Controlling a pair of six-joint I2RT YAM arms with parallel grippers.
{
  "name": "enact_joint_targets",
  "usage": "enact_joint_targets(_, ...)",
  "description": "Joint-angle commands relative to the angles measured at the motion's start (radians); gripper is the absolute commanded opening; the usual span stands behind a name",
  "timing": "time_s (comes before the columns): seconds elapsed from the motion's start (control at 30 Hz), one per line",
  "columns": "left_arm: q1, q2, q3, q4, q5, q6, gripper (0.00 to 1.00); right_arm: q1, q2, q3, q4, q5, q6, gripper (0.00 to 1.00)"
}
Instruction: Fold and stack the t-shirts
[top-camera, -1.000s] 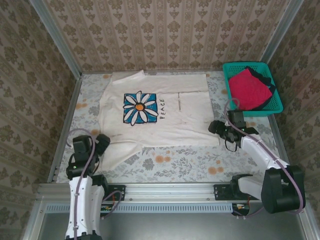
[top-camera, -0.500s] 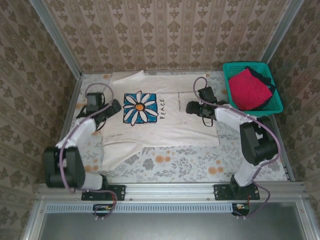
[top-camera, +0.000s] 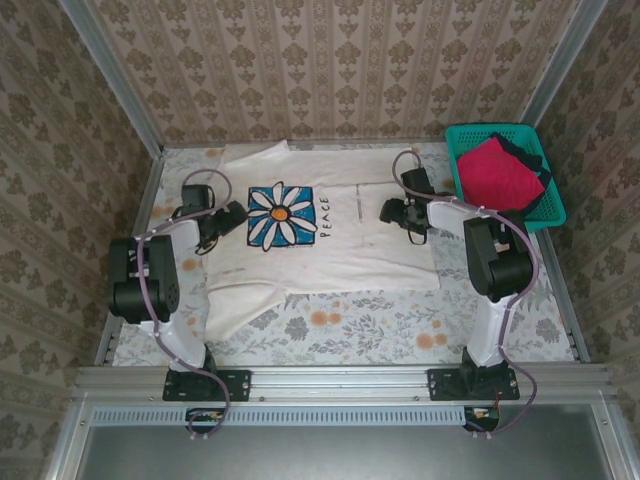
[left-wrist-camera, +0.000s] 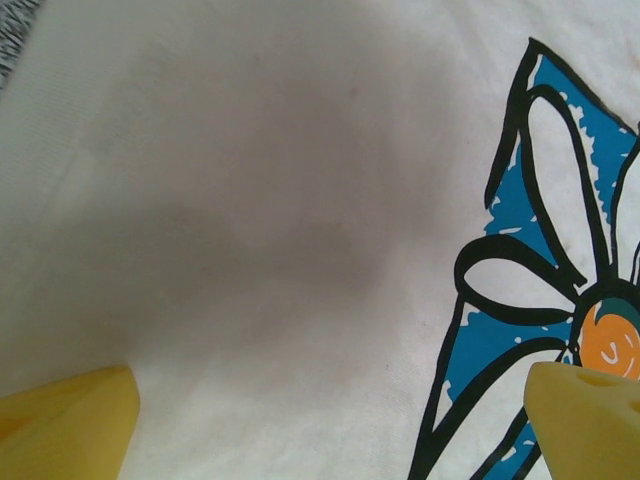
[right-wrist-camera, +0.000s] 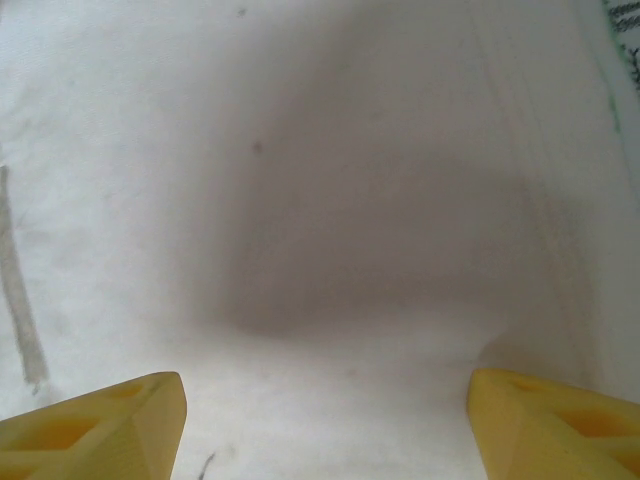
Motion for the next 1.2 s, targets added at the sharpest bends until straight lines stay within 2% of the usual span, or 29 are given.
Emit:
enact_joint_targets(0.0,0.003,0.020,0.005,0.032,0.024,-0.023,1.00,-0.020,0.053,0.045,-0.048,-0.017,0.004,0.76)
enact_joint_targets(0.13,0.009,0.001,-0.001,0.033,0.022,-0.024,1.00,-0.029,0.045,0.057,-0.041,-0.041,0.003,0.76)
enact_joint_targets(0.3,-0.009,-0.156,-0.054,0.023,-0.019,0.008,1.00,-0.030,-0.077,-0.010,0.017,-0.055,-0.021,0.76)
enact_joint_targets(0.4,-0.026,-0.294,-0.091,-0.067,-0.072,0.045,1.00,-0.026,-0.186,-0.088,0.057,-0.071,-0.036,0.77)
enact_joint_targets(0.6,-0.032,-0.586,-0.211,-0.337,-0.098,0.072,1.00,0.007,-0.383,-0.241,0.085,-0.109,-0.077,0.81)
enact_joint_targets(0.77,-0.036,-0.834,-0.303,-0.595,-0.074,-0.066,1.00,0.015,-0.500,-0.316,0.052,-0.119,-0.083,0.82)
enact_joint_targets(0.87,-0.025,-0.939,-0.358,-0.686,-0.040,-0.159,1.00,0.016,-0.529,-0.339,0.036,-0.108,-0.087,0.82)
enact_joint_targets(1.07,0.130,-0.961,-0.446,-0.649,0.090,-0.278,0.88,0.016,-0.528,-0.360,0.056,-0.114,-0.077,0.83)
enact_joint_targets(1.17,0.154,-0.927,-0.444,-0.634,0.155,-0.324,0.81,0.017,-0.525,-0.356,0.048,-0.111,-0.081,0.82)
